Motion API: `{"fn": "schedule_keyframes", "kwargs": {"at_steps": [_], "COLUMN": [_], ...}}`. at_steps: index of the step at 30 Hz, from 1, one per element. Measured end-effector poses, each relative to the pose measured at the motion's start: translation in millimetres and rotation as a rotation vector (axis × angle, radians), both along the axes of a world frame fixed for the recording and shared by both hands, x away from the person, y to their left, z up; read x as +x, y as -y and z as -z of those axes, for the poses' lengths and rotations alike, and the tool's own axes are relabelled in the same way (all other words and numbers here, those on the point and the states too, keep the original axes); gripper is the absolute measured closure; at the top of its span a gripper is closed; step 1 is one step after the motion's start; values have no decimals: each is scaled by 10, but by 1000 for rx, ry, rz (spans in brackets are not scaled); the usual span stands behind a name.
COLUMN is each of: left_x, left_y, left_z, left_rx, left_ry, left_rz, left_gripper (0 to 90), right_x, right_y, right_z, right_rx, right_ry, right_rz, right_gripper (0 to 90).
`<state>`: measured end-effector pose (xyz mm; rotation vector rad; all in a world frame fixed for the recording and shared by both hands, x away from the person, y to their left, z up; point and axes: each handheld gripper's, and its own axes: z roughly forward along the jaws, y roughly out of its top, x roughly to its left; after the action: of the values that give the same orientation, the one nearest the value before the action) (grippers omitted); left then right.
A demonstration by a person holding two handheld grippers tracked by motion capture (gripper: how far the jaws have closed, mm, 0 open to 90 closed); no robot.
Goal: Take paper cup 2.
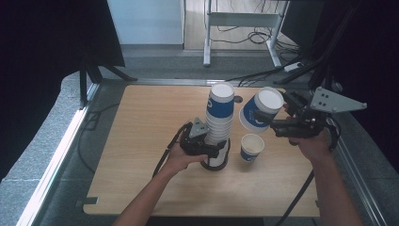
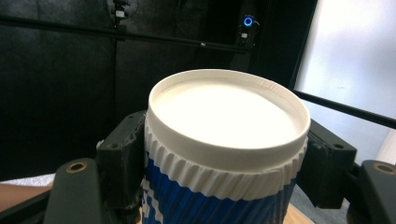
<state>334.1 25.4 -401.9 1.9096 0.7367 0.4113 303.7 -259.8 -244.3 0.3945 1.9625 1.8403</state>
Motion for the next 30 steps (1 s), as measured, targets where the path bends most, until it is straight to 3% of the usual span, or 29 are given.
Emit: {"fn": "schedule_keyframes", "kwargs": {"at_steps": [15,21,30], "left_x": [-5,-36,-153], "left_y": [-3,-54,-175], "left_z": [-16,-50,-46], "left_rx": [-20,-40,-26], "left_ry": [-24,-41,-16], "left_rz": [-14,12,-7], "left_gripper": [123,63,74], "right_x": [-42,-49,-68], "right_y": [-11,-16,-37], "right_z": [272,349,497], "right_rx": [-20,-25,-25], "right_ry": [-14,-22,-39], "right_rz": [-30,-29,-47], "right_gripper": [274,274,273]}}
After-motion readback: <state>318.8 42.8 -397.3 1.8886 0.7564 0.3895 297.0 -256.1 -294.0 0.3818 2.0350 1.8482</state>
